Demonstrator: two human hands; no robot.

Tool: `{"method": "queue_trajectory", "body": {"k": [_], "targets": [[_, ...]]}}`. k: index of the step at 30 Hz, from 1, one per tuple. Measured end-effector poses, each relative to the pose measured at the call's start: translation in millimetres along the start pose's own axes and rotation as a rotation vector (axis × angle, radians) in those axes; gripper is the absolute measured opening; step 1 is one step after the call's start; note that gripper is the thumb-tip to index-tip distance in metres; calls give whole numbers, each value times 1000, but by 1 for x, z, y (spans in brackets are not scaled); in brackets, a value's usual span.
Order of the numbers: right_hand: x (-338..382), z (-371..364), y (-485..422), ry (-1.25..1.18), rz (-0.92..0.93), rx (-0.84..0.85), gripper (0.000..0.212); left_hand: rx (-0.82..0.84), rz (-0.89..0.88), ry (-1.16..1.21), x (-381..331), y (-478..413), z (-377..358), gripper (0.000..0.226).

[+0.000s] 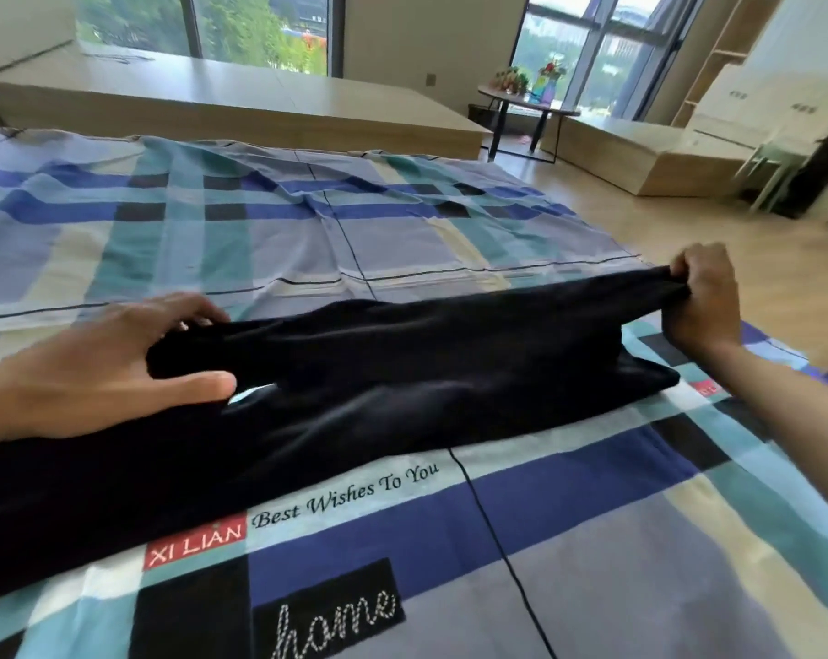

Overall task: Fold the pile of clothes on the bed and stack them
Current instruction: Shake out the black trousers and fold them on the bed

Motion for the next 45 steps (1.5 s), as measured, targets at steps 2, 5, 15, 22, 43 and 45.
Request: {"method": "queue_trajectory", "body": {"k": [2, 5, 15, 22, 43, 45], "targets": [[-42, -8, 28, 311, 15, 323, 22, 147, 29, -91, 17, 14, -23, 63], [-86, -19, 63, 545, 2, 689, 41, 163, 140, -159, 47, 33, -47, 80], [-41, -4, 39, -522, -846, 847, 69, 54, 384, -114, 67, 53, -38, 90], [-55, -24, 31, -238, -880, 773, 63, 37, 188, -278, 42, 57, -38, 96], [-95, -20, 35, -578, -1046, 405, 17, 578, -65, -19, -77, -40, -89, 37], [-104, -28, 34, -624, -1092, 241, 25, 761, -40, -168, -96, -52, -77, 41]]}}
Point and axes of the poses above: each hand's wrist, its own y-axis away from the middle knuckle, its own z-axis out of the back of the hand, x = y × z, the point moved 3 cm from there along -y, towards the middle knuckle, and after that the axes turned 8 degrees about -z, right-handed, at the moved point
